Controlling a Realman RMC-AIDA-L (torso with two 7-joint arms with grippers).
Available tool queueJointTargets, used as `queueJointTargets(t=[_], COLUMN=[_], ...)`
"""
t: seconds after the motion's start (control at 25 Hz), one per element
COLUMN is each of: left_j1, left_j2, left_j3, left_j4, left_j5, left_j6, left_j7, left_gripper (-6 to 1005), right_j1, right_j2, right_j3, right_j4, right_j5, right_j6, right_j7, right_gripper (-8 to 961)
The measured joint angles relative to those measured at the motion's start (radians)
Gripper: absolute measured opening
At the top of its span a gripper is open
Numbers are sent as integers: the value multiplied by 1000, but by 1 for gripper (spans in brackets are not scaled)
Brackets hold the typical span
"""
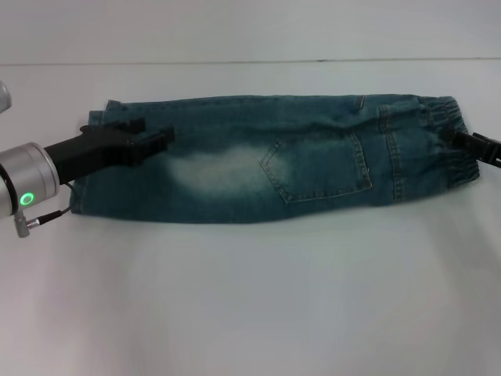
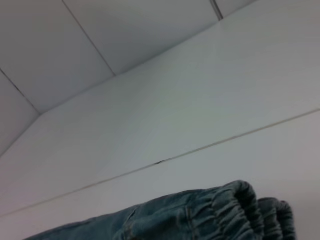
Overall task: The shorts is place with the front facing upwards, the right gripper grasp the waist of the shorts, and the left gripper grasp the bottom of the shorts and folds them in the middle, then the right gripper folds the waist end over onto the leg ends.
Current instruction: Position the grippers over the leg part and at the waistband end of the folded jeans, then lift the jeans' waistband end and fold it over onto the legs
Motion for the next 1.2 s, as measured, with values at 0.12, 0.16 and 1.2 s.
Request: queueJointTargets(t=[0.12, 0.16, 1.2], left_j1=[-1, -1, -45], left_j2=[0, 0, -4], left_j3=[2, 6, 126], left_j4=[-7, -8, -214], left_j5=[0, -1, -324], left_j6=[1, 1, 4], left_j7=[0, 1, 279], left_gripper=[626, 625, 588], right_j1=[13, 18, 18], right_j2=[-2, -2, -3], right_j3=[-8, -15, -63], right_j4=[4, 3, -105], right_j5=[-22, -35, -104], right_j6=[10, 17, -116], right_j7=[12, 26, 142], right_gripper=[754, 747, 157])
